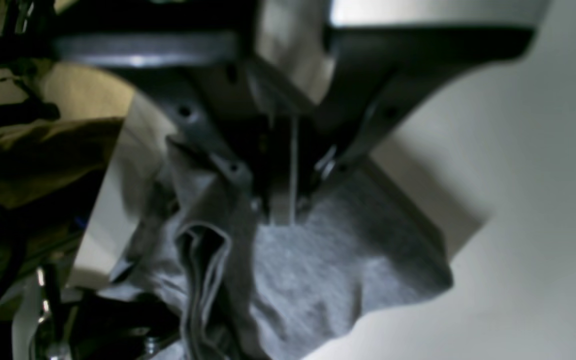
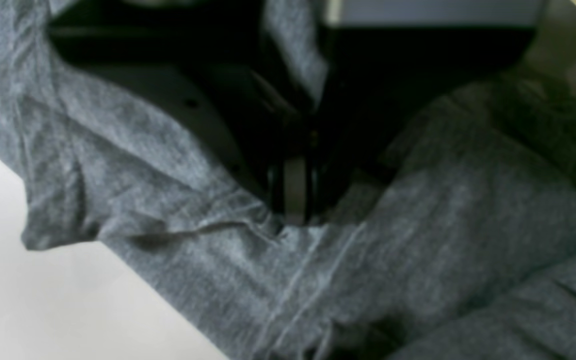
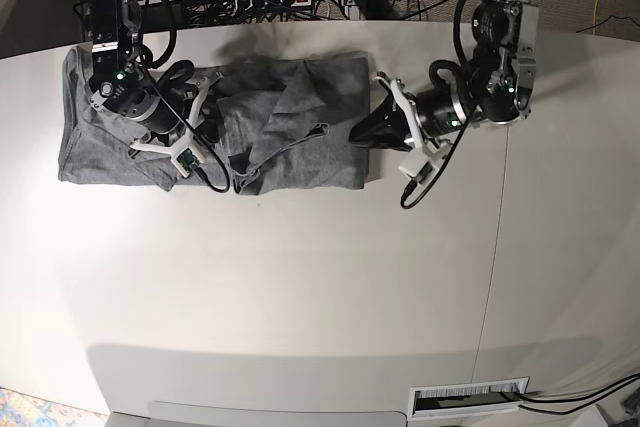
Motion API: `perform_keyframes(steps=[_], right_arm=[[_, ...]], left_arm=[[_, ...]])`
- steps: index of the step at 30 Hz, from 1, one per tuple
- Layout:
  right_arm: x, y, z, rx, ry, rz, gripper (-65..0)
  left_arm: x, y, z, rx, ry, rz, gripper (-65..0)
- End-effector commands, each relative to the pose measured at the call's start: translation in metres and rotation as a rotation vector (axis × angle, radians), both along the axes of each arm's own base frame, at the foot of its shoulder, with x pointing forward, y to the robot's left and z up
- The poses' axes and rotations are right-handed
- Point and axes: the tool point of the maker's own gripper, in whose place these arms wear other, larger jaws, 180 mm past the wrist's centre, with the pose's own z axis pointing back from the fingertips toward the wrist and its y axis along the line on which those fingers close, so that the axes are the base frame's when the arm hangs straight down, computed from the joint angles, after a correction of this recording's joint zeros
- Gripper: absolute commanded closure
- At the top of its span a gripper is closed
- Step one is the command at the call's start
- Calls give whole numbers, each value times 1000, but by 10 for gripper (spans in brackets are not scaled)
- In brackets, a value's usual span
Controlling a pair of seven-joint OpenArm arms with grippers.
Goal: Fold the T-shirt properly
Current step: 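Lift the collar end with the left gripper and fold it toward the right gripper, then lower the folded end onto the shirt and release the left gripper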
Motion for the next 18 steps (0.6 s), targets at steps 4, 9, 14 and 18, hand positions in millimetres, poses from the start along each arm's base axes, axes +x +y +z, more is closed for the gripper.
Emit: perform_keyframes(steps=[4,9,14,18], right_arm=[[11,-1,14,11,-54,1,0],[11,-1,14,11,-53,1,0],[11,-1,14,11,-54,1,0],[11,-1,14,10,-53,1,0]], left_arm=[[-10,-19,6,-38,-88,-10,-6],[-38,-58,12,-124,-58,-115,-6],[-68,-101,33,-253,-25,-235,-6],[-89,-126,31,-229,-34,-321,-6]])
